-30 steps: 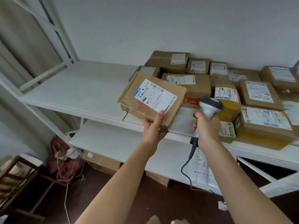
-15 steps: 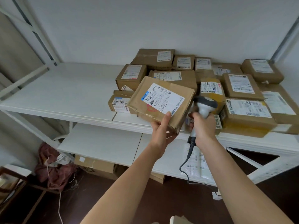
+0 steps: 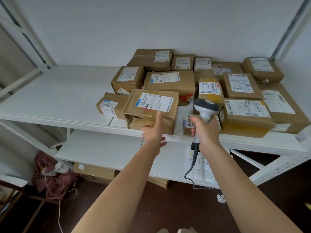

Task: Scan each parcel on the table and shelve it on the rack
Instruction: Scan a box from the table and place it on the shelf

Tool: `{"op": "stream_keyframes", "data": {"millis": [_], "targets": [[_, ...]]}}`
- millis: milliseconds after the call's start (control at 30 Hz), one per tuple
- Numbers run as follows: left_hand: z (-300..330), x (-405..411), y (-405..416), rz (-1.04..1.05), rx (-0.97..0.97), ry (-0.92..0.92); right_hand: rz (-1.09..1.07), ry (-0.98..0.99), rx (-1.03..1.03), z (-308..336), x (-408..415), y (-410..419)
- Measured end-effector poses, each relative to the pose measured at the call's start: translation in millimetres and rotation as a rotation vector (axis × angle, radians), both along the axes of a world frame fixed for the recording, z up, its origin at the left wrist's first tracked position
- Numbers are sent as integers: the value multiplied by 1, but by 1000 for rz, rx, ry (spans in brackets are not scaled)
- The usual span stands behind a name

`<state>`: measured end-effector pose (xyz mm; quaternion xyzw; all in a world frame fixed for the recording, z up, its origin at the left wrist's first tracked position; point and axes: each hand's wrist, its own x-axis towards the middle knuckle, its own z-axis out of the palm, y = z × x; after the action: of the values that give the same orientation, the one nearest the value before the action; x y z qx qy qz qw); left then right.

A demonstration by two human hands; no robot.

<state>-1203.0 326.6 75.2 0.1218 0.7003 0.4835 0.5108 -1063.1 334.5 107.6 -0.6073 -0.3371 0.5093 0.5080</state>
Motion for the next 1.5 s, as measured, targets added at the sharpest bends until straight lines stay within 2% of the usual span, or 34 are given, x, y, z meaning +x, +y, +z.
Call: {"op": "stream_keyframes", "data": {"millis": [67, 133, 300, 433, 500, 600, 633, 700, 767, 867, 1000, 1200, 1300, 1400, 1500], "targets": [[3, 0, 8, 180, 36, -10, 16, -3, 7, 0, 6, -2], [4, 1, 15, 234, 72, -23, 22, -15, 13, -1, 12, -3], [6, 18, 27, 120, 163, -168, 24, -11, 18, -1, 21, -2], [7, 21, 24, 45, 187, -184, 32, -41, 13, 1, 22, -1], [10, 15, 15, 22, 151, -99, 35, -41, 19, 2, 21, 0], [10, -4, 2, 282, 164, 81, 35, -13, 50, 8, 14, 0], [8, -14, 0, 370, 180, 196, 29, -8, 61, 9, 11, 0], [1, -37, -2, 415, 209, 474, 14, -6, 81, 12, 3, -3], [-6, -63, 2, 349, 237, 661, -6, -17, 90, 16, -5, -6], [-6, -97, 17, 142, 139, 794, -67, -39, 97, 23, -18, -8], [-4, -120, 34, -194, 0, 837, -124, -9, 116, 31, -36, -6], [-14, -116, 43, -369, 162, 878, -218, 7, 122, 28, -54, -16], [-13, -122, 43, -376, 214, 779, -257, 0, 117, 29, -55, -24], [-4, -125, 35, -345, 209, 759, -282, -9, 137, 30, -50, -32], [11, -110, 24, -151, 257, 811, -286, -3, 160, 33, -40, -44]]}}
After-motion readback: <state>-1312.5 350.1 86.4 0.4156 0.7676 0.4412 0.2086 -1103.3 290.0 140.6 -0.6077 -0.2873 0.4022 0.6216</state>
